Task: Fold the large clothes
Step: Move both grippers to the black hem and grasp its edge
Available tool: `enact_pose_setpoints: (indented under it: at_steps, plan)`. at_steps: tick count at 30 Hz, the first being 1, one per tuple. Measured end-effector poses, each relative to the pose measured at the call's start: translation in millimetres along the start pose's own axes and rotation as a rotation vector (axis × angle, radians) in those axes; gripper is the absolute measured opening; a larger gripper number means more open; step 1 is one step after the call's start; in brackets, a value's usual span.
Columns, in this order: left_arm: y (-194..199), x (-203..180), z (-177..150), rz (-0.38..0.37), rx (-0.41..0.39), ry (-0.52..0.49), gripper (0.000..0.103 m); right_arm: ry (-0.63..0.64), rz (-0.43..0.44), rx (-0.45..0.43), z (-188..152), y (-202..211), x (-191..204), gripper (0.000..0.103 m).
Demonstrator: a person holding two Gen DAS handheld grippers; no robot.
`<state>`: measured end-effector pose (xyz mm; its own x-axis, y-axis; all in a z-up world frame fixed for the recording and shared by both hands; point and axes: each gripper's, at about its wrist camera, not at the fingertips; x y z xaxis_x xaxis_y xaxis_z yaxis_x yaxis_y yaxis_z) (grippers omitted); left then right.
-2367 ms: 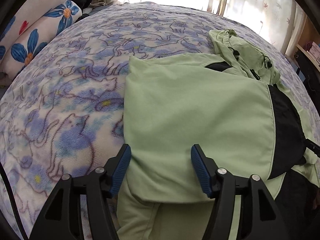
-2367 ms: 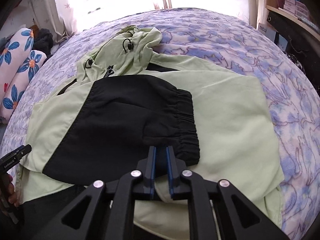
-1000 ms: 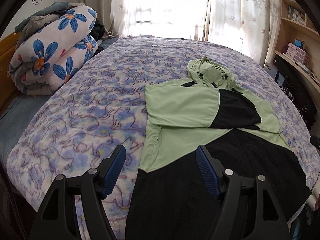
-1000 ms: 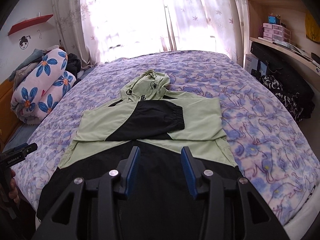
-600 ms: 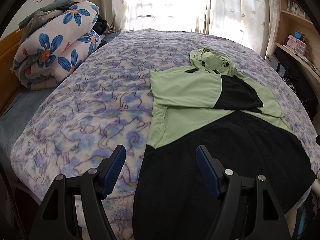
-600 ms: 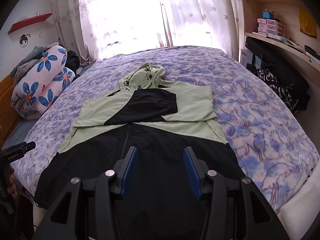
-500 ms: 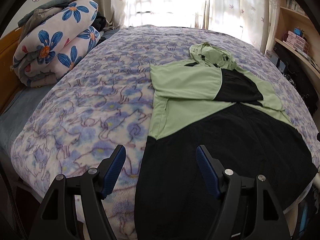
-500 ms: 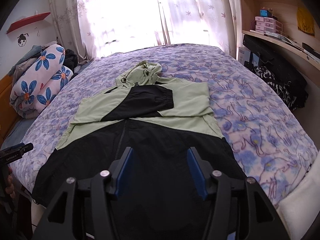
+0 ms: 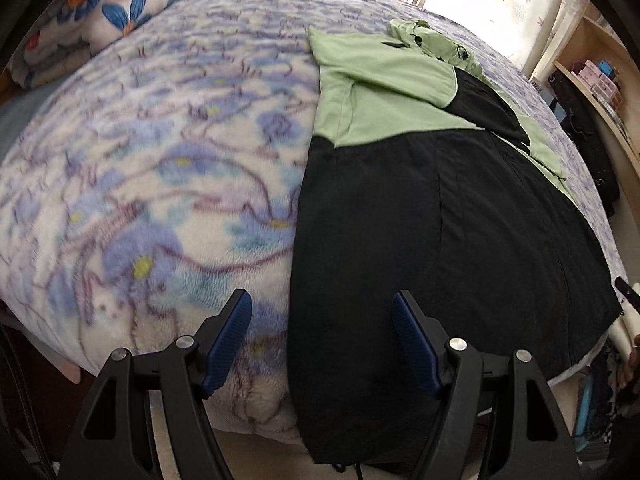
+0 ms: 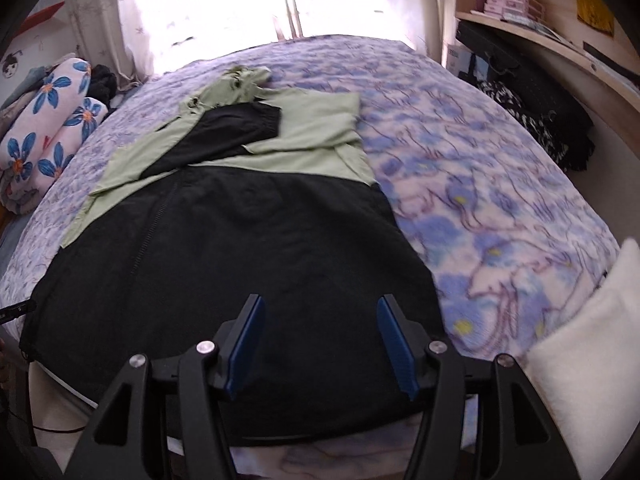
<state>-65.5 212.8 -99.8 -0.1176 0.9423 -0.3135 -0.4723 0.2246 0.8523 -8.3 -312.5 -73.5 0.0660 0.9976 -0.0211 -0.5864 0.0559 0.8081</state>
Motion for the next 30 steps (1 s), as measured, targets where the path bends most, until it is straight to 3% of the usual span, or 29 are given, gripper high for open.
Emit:
enact_pose_setpoints:
  at_steps: [11,19,23,26,30]
  plan:
    - [-5.1,3.7,-2.3,-0.060,0.001,-0.008,0.075,-0.108,0.001,0.108,-3.3,-27.4,-53.1,0.058]
    - [-5.1,10.9,-4.7,-0.137,0.037,0.017,0.076,-0.101,0.150,0.183,-5.0,-43.7,-56.4,0.061]
    - [-5.4,15.2,-6.3,-0.191,0.048,0.046,0.076,-0.084,0.336,0.234,-6.6,-43.4,-47.3,0.060]
    - [-8.2,16.2,-7.6,-0.204,0.058,0.052,0.076,-0.015,0.292,0.241,-9.0,-47.1,-30.7,0.060]
    - [-9.3,10.1,-9.9,-0.219,0.078,0.038,0.076,-0.040,0.298,0.231,-10.1,-51.8,-27.9,0.059]
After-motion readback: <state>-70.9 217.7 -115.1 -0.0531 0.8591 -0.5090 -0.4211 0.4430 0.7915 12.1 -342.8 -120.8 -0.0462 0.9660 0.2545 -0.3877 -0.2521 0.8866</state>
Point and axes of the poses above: each gripper's, at about its wrist camera, not at the fingertips, and y roughly against the way its jaws point, x to its left, z to its top, and after that the axes turned 6 degrees about -z, right-handed
